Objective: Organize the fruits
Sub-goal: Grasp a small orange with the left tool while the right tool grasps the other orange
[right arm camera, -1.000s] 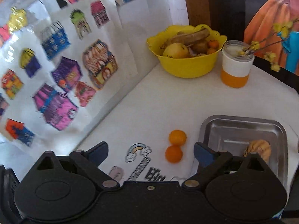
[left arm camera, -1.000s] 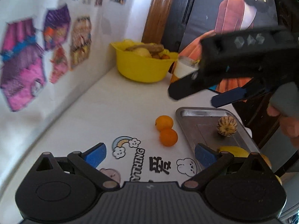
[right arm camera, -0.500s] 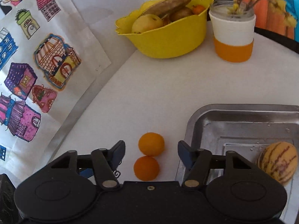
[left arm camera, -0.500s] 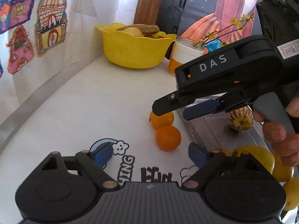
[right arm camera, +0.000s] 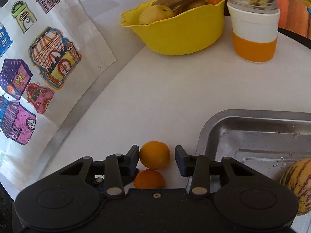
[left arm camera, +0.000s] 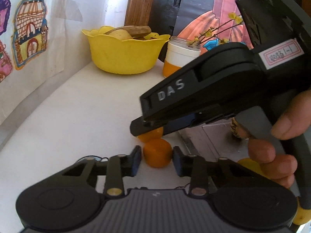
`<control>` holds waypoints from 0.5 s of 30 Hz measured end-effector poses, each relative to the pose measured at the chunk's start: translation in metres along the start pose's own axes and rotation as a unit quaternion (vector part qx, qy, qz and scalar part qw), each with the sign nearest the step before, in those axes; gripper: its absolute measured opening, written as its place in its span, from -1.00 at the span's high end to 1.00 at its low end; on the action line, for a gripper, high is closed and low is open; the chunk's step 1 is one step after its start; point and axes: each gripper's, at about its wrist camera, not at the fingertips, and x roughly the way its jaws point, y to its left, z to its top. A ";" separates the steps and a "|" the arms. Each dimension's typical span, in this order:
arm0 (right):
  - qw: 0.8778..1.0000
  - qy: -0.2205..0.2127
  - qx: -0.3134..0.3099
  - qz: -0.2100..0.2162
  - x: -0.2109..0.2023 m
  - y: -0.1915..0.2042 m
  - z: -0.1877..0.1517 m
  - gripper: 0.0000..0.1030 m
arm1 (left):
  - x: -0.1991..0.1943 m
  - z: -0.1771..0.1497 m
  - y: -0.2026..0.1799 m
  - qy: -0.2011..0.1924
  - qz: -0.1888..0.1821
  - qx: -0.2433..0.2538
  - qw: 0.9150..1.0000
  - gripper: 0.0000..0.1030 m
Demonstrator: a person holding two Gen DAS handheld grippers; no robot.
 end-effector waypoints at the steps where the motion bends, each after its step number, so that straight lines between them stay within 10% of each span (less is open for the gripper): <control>1: 1.000 0.000 -0.002 0.000 0.000 0.001 0.000 0.26 | 0.000 0.000 -0.001 0.001 0.002 0.000 1.000 0.31; 15: 1.000 -0.012 0.008 0.004 -0.020 -0.010 -0.013 0.29 | -0.016 -0.004 0.013 0.018 -0.005 -0.043 0.999 0.32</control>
